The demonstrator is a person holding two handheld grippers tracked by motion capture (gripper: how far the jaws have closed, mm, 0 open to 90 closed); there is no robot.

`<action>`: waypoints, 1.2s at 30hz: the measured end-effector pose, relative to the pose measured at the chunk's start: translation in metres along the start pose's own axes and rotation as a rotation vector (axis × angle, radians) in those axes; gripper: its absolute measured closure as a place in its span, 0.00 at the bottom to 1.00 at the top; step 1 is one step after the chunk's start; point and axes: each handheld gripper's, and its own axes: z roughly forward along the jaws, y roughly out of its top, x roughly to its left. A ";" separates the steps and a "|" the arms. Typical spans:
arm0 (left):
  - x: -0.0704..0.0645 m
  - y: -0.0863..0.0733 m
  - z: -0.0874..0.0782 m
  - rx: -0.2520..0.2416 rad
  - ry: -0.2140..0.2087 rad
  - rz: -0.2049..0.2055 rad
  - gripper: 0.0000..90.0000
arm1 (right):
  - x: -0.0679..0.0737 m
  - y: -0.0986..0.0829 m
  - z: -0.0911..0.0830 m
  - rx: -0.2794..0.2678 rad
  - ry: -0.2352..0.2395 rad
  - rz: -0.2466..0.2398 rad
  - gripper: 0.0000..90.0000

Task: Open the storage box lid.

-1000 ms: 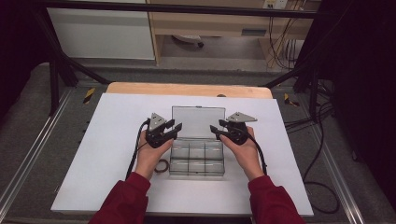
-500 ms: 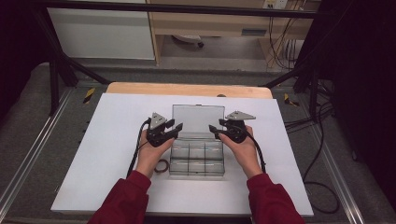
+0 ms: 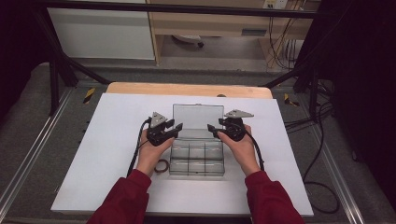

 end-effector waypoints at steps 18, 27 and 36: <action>0.001 -0.002 0.002 0.010 0.006 0.001 0.60 | -0.001 0.005 0.006 0.024 -0.013 0.009 0.39; 0.005 -0.006 0.007 0.041 -0.003 -0.035 0.57 | -0.003 0.001 0.012 0.044 -0.027 0.030 0.34; 0.007 -0.008 0.010 0.048 -0.006 -0.056 0.55 | -0.005 -0.001 0.017 0.056 -0.022 0.071 0.31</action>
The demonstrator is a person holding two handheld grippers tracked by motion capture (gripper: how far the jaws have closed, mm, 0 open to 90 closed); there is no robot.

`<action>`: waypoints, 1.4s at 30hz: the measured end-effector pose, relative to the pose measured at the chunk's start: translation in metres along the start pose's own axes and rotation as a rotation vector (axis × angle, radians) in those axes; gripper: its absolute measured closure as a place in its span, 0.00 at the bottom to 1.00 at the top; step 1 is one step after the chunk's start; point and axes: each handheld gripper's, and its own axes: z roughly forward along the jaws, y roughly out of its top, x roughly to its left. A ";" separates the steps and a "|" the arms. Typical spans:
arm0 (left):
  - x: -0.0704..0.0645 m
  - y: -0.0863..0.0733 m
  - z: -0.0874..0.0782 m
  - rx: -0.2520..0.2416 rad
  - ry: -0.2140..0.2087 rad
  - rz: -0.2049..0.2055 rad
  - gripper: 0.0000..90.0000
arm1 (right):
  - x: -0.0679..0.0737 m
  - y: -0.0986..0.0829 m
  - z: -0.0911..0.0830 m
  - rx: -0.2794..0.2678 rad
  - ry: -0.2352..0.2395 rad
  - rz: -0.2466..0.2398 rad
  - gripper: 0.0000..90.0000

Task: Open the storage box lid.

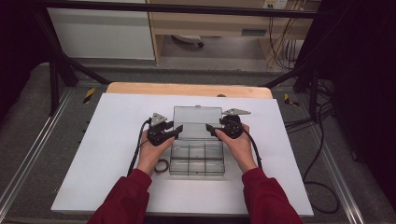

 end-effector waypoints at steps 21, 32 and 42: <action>0.002 -0.002 0.002 0.025 0.003 -0.014 0.55 | -0.003 -0.003 0.007 0.033 0.015 0.061 0.28; 0.001 -0.003 0.004 0.033 0.008 -0.008 0.54 | -0.005 -0.004 0.009 0.052 0.013 0.077 0.25; 0.002 -0.003 0.003 0.029 0.001 -0.011 0.54 | -0.005 -0.004 0.010 0.051 0.000 0.069 0.23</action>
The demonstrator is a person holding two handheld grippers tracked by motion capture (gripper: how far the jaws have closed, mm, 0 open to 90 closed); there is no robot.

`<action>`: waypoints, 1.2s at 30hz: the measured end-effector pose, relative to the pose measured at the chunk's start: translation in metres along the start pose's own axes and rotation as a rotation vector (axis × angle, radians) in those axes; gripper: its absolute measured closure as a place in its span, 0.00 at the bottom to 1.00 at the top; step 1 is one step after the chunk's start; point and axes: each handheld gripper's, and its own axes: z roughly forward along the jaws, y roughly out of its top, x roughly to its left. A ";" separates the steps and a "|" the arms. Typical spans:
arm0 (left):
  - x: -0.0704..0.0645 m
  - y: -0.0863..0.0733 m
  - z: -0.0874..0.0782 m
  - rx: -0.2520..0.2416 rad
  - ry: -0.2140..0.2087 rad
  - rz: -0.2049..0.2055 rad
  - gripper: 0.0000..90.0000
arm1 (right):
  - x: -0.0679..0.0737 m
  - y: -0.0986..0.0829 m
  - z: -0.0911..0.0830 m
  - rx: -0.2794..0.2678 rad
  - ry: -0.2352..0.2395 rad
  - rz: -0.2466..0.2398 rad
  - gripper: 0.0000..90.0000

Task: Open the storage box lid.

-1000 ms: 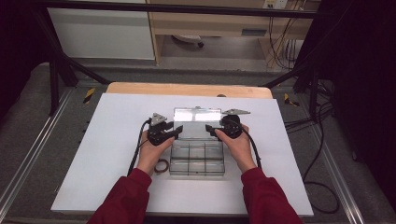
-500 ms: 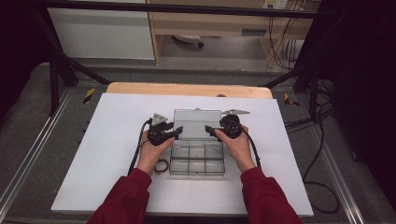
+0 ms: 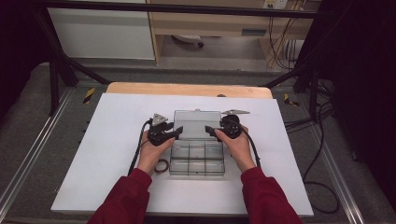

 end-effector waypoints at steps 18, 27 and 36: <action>-0.001 0.006 -0.016 -0.008 0.046 0.044 0.32 | 0.008 0.004 -0.016 -0.051 -0.089 -0.076 0.12; -0.010 0.008 -0.030 -0.037 0.052 0.084 0.27 | 0.014 0.004 -0.029 -0.092 -0.089 -0.086 0.10; -0.014 0.007 -0.044 -0.064 0.048 0.093 0.25 | 0.017 -0.004 -0.042 -0.129 -0.104 -0.100 0.10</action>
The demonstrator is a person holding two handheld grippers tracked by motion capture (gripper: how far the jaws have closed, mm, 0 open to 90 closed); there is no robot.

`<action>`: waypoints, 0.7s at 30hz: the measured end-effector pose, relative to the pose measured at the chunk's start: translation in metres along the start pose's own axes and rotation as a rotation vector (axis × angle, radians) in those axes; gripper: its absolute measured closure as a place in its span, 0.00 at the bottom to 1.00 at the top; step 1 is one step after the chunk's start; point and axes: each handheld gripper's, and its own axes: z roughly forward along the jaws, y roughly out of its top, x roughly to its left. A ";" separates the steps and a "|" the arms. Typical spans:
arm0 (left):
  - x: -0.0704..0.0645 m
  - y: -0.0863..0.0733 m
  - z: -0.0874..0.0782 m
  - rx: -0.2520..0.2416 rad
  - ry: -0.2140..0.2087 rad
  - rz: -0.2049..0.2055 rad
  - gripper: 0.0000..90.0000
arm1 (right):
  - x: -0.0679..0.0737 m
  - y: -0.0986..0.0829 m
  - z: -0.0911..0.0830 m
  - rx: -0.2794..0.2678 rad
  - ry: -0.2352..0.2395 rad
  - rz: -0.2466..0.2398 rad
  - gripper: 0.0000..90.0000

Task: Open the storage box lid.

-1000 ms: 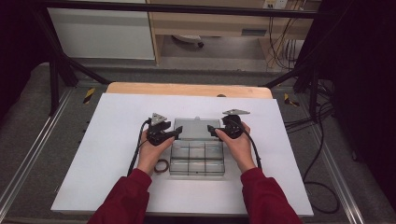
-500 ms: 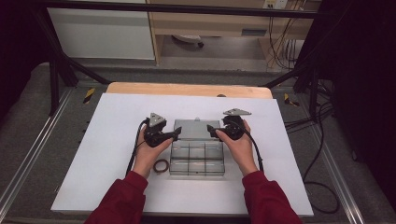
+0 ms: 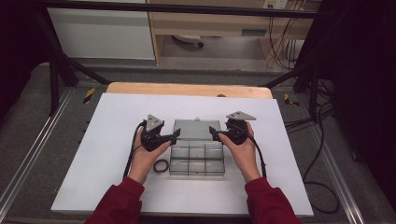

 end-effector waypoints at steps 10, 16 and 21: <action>-0.001 -0.008 -0.018 -0.001 0.004 0.031 0.17 | -0.001 -0.012 -0.021 -0.034 -0.030 -0.024 0.08; 0.003 -0.013 -0.035 -0.015 0.006 0.019 0.15 | -0.004 -0.022 -0.035 -0.058 -0.059 -0.036 0.07; 0.011 -0.025 -0.056 -0.022 0.023 0.003 0.15 | -0.005 -0.026 -0.052 -0.079 -0.050 -0.056 0.05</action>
